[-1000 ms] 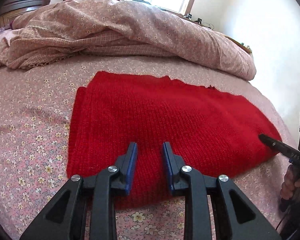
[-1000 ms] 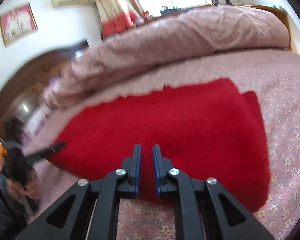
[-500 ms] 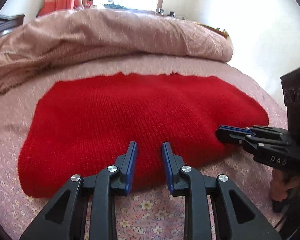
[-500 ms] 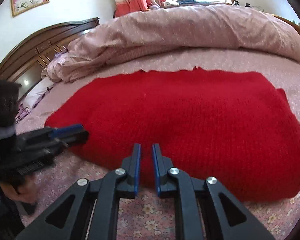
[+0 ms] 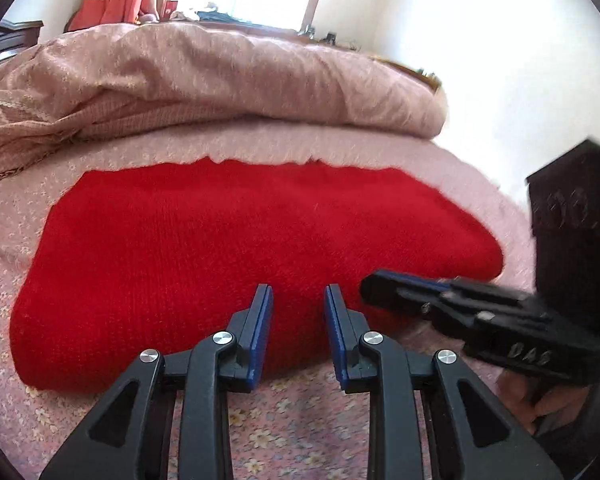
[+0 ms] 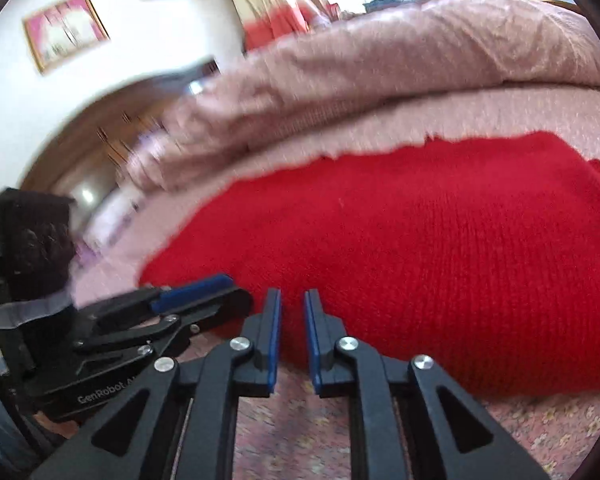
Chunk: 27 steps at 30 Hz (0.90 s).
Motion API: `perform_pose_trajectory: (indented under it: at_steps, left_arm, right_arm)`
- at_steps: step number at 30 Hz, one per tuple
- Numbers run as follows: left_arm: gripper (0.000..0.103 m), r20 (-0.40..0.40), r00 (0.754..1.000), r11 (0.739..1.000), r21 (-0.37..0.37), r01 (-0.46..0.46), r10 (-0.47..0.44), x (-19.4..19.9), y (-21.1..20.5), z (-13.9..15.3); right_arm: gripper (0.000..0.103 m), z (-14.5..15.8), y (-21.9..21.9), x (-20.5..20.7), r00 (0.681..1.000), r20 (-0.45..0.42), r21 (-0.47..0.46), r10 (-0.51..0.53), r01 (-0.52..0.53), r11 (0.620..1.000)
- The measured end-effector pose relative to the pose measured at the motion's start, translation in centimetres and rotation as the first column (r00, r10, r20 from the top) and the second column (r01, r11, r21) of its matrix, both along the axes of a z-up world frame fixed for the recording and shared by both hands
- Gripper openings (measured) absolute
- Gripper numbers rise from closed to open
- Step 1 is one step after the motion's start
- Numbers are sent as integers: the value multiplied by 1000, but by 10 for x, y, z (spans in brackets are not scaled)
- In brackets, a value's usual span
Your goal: Fold small clothes
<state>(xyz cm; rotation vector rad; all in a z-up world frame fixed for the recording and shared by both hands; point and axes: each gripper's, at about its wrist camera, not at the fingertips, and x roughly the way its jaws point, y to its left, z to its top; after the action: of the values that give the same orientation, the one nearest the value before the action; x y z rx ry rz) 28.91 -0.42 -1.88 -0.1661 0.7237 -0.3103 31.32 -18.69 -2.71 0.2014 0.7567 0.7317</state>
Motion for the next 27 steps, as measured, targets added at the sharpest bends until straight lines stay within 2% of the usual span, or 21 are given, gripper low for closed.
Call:
perform_pose_trajectory:
  at_steps: [3,4,11,27]
  left_arm:
    - [19,-65,998,999,43,15,-12,6,-5,-18]
    - [19,-46,999,999,46,16,-14,3,-5,-18]
    - [21,-58,998,999,30,19,-17,3,-4,-19]
    - [21,-54,998,999,30,19,-17,2,-3,-19]
  right_arm:
    - [11,-13,10,5,999,-39,-90,-1,-3,996]
    - [11,-14,10,5,999,-44,-87,2,-6,996]
    - [11,-19,1,12,996,-85,-13,18,-19,1000]
    - [11,-19,1,11,997,-79,-15,18,-19,1000]
